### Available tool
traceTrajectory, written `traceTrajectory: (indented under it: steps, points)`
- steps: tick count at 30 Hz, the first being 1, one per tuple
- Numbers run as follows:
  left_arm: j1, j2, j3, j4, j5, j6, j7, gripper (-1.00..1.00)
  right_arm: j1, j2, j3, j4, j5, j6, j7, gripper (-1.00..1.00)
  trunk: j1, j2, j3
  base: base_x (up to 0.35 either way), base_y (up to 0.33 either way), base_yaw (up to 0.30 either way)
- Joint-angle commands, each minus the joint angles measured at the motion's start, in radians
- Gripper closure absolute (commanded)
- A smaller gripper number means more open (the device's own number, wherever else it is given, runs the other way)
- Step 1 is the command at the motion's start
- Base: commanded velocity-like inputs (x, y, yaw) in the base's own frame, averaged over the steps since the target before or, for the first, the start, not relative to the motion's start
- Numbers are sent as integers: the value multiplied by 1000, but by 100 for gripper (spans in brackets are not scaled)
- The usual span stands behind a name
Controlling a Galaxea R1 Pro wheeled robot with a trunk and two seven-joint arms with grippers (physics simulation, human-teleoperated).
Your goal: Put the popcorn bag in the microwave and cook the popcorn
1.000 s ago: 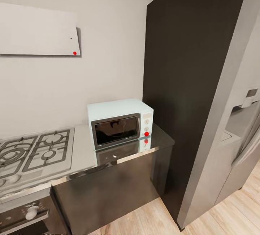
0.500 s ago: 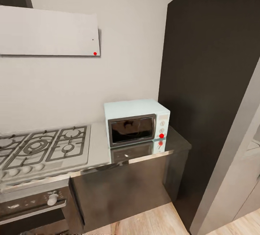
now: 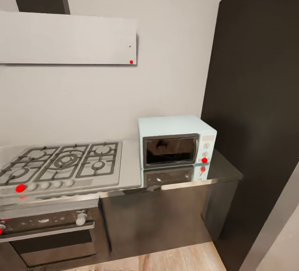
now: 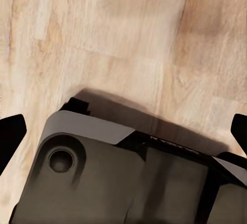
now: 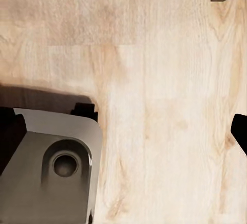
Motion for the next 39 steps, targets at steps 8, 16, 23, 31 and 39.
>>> traceTrajectory:
  steps: [8,16,23,31,39]
  points:
    - [-1,0,-8,0,7,-3,4,-100,-2,-1,-9,2,7,-2,3,-100,0,-1,-1,0,0,234]
    - [-1,-3,-8,0,7,-2,17,-100,-2,-2,-9,2,8,-20,3,-100,0,-1,-1,0,-27,12]
    - [-1,-2,-7,0,8,-2,19,-100,-1,-2,-9,2,8,-19,3,-100,0,-1,-1,0,-264,0]
    - [-1,0,-4,0,20,-1,19,-100,-2,-4,-10,2,8,-20,3,-100,0,-1,-1,0,-216,0]
    - [-1,0,-3,-2,86,-1,81,-100,-1,-4,-9,2,8,-20,3,-100,0,-1,-1,-73,-105,0]
